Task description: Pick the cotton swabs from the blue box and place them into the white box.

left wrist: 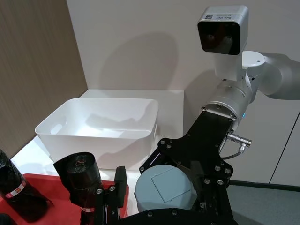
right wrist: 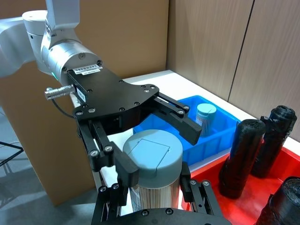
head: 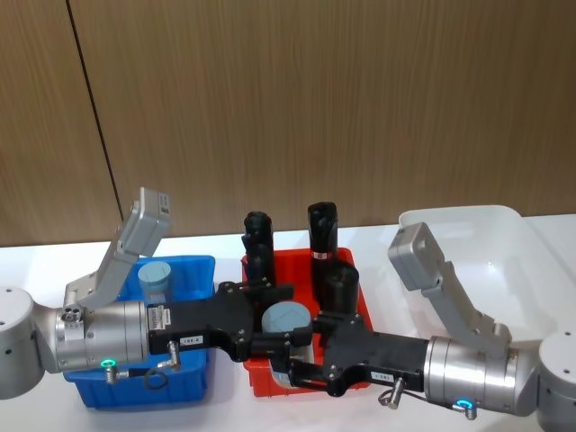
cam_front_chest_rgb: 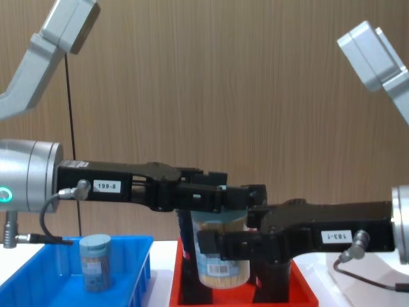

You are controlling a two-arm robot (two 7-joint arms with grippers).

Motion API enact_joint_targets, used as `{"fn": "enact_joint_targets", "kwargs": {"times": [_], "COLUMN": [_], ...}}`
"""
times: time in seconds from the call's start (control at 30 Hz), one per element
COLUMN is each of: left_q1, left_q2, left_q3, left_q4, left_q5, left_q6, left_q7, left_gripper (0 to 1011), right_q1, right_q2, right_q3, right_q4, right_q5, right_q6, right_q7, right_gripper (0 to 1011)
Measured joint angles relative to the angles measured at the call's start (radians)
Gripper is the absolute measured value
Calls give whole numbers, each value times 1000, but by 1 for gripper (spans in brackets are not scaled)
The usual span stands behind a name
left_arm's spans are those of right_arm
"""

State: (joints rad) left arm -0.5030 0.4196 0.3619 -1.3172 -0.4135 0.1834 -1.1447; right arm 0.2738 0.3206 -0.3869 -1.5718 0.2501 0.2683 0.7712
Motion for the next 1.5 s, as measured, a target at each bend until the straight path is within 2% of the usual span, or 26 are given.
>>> {"fn": "enact_joint_targets", "kwargs": {"times": [0.23,0.6,0.83,1.5], "left_q1": [0,0,0,0], "left_q2": [0,0,0,0], "left_q3": [0,0,0,0], "left_q4": [0,0,0,0], "left_q5": [0,-1,-1,-1], "left_q6": [0,0,0,0], "left_q7": [0,0,0,0], "left_gripper": [1003,1004,1004,1004], "right_q1": [-1,-7,-10,-6], "right_q2": [5,20,37,118], "right_q3": [-2,2,15,105], "right_q4": [-5,-9,-7,44], "right_q5": [11,27,36,69], "right_q6": [-2,-8,-20,-70], "right_q7": [-7,-28,-64,-228], "right_gripper": [634,634,634,634]}}
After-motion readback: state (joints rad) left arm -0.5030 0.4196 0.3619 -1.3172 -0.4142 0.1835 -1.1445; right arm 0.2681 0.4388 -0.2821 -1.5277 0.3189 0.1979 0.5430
